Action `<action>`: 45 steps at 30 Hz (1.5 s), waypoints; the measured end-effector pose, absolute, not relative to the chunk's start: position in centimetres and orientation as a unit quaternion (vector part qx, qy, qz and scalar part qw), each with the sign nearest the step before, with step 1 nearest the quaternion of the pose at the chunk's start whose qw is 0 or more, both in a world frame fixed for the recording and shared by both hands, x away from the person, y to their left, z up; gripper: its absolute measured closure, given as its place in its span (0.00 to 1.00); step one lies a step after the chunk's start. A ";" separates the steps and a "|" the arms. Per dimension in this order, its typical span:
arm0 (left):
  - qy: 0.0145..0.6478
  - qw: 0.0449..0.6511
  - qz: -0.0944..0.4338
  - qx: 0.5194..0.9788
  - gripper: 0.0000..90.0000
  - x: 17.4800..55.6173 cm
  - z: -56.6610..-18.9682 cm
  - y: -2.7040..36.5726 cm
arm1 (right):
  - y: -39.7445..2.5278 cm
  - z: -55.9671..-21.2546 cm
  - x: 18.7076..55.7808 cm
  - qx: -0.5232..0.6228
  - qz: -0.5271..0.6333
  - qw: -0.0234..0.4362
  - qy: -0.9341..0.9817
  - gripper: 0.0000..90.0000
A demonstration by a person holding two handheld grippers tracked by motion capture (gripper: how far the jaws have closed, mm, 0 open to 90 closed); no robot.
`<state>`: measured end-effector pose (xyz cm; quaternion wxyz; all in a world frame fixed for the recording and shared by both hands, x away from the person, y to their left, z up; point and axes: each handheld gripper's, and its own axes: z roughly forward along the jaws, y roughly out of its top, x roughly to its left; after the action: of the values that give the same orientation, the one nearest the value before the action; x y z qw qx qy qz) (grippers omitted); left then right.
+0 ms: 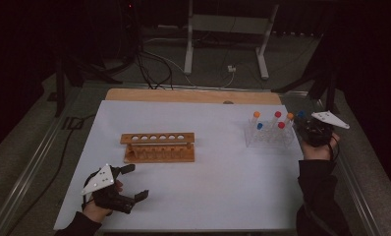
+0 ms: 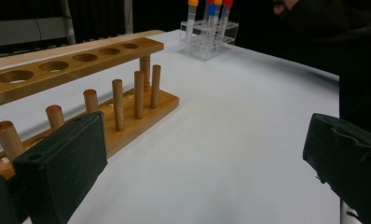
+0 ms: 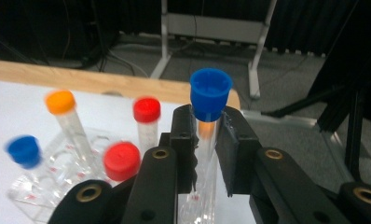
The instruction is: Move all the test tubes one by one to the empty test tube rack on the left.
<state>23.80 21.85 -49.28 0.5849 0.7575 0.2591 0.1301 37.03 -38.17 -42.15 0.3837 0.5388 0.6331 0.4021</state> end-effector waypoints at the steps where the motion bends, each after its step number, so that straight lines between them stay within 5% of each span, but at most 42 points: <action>1: 0.259 0.584 0.132 0.758 0.01 23.8 -49.3 21.8 | -38.2 -42.2 37.0 0.539 0.402 0.384 0.633 0.86; 12: 0.262 0.579 0.134 0.760 0.01 23.8 -49.3 21.8 | -35.0 -37.8 34.5 0.466 0.451 0.416 0.637 0.85; 33: 0.264 0.577 0.115 0.764 0.01 23.9 -48.9 21.5 | -25.9 -39.6 33.3 0.368 0.486 0.288 0.739 0.85; 45: 0.243 0.599 0.073 0.760 0.01 24.5 -45.3 18.7 | -22.6 -41.4 31.4 0.329 0.486 0.221 0.779 0.85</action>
<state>24.49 18.73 -45.25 0.5988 0.7596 0.2433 0.0726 31.38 -22.59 -41.40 0.2205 0.3290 0.7789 0.4863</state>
